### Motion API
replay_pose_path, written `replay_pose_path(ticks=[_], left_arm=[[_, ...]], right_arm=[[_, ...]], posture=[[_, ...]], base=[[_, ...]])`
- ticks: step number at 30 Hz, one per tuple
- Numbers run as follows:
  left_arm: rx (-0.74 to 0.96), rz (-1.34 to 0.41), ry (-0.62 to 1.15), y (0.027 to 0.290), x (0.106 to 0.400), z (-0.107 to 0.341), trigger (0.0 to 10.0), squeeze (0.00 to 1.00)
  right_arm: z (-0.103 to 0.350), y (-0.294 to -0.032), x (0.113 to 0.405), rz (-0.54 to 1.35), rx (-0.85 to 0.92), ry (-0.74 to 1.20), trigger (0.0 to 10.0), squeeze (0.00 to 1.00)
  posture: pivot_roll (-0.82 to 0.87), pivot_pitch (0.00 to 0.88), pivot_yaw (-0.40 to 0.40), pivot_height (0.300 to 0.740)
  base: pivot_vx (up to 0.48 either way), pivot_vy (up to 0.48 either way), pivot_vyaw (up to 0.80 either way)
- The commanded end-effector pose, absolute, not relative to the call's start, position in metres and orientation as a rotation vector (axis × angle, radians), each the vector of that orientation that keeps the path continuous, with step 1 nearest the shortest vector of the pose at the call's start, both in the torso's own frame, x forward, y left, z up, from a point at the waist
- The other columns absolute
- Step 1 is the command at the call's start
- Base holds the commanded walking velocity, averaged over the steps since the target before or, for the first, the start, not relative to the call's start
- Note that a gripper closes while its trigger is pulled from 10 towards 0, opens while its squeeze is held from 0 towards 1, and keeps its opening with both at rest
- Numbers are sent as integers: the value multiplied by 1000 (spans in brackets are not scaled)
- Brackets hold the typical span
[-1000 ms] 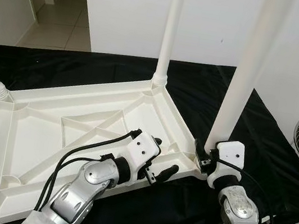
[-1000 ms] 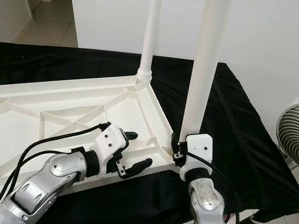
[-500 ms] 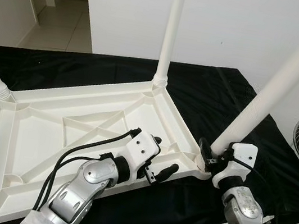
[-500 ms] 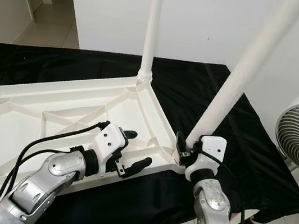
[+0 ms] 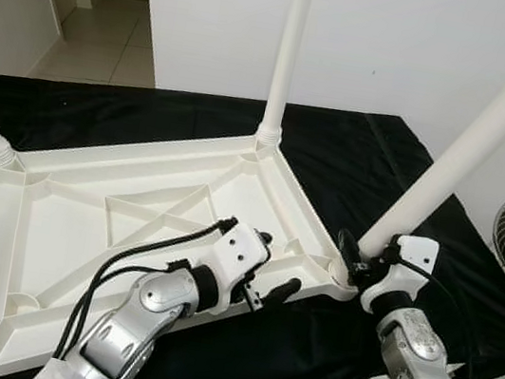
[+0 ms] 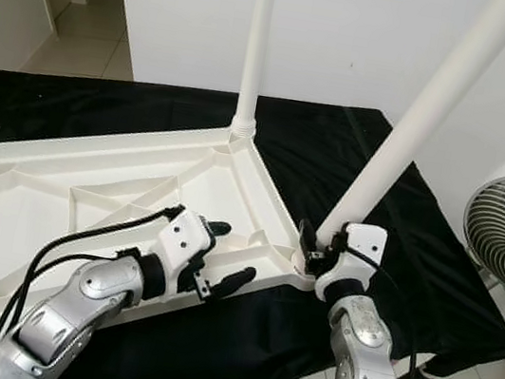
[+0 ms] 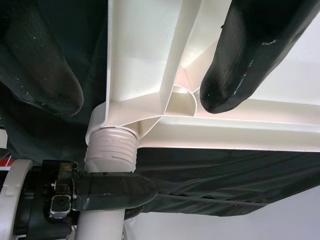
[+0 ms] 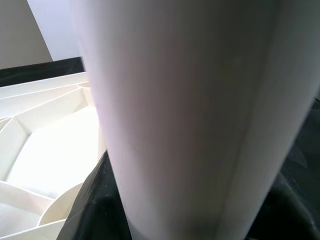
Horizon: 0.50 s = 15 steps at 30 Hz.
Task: Building children table
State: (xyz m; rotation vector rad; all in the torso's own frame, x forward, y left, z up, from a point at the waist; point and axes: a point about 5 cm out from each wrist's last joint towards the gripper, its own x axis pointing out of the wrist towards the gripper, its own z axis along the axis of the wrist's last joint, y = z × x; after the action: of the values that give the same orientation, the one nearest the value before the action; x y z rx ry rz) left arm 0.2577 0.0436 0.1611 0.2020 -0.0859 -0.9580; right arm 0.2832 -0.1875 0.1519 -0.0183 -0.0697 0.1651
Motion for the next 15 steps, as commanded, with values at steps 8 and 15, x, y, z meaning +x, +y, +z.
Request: replay_pose_path(ticks=[8,15], left_arm=[[213,-919,-95,48,260,165,10000,0],[210,-910,-100,48,261,167,10000,0]], right_arm=[[127,-196,297,151,-82,154,10000,0],[131,-189,303,217,-154,163,10000,0]], posture=[[24,69,15,740],[25,68,6,740]], base=[[0,0,0],[0,0,0]])
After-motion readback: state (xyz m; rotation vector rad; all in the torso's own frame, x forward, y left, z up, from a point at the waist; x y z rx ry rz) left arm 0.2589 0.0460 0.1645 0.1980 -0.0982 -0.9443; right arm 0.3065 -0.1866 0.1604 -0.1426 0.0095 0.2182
